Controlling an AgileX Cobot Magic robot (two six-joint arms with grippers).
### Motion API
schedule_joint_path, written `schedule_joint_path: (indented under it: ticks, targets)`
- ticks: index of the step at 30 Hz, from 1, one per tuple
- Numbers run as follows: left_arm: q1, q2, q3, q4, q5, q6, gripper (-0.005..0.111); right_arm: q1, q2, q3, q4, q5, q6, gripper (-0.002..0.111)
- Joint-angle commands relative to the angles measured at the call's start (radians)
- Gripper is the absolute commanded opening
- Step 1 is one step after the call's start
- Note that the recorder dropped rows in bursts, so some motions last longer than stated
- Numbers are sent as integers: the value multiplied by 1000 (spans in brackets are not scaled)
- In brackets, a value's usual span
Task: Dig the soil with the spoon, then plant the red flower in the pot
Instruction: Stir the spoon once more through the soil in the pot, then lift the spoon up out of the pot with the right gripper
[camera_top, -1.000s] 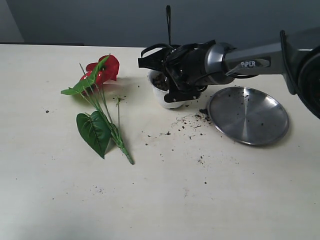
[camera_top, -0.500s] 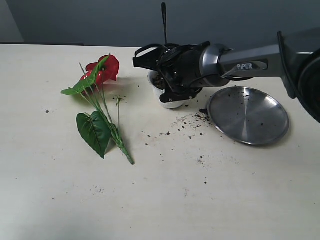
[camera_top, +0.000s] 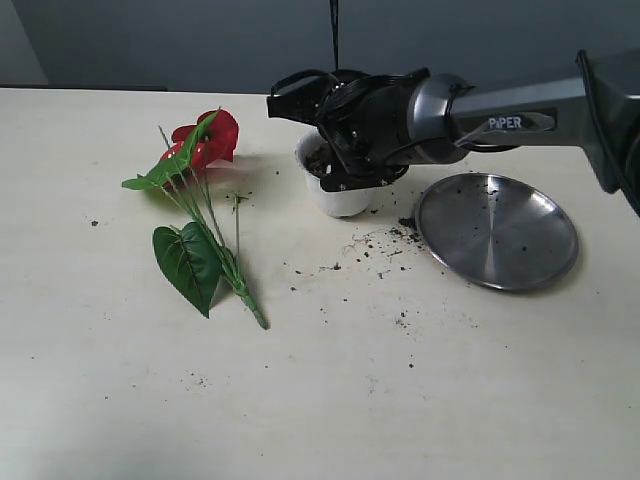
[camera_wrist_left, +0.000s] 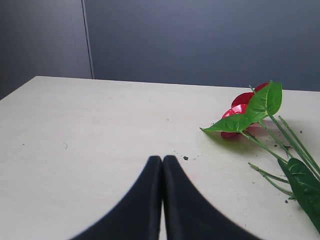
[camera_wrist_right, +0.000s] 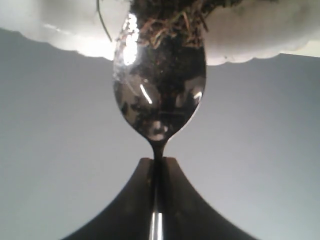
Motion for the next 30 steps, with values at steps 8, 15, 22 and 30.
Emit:
schedule_joint_path:
  ticks: [8, 15, 22, 30]
  targets:
    - [1, -4, 1, 1, -5, -7, 1, 0, -60, 1, -4, 57, 73, -1]
    - [1, -4, 1, 1, -7, -7, 1, -4, -138, 1, -4, 57, 292, -1]
    - [1, -4, 1, 1, -7, -7, 1, -4, -220, 1, -4, 100, 544, -1]
    - [1, -4, 1, 1, -7, -7, 1, -4, -299, 1, -4, 148, 844, -1]
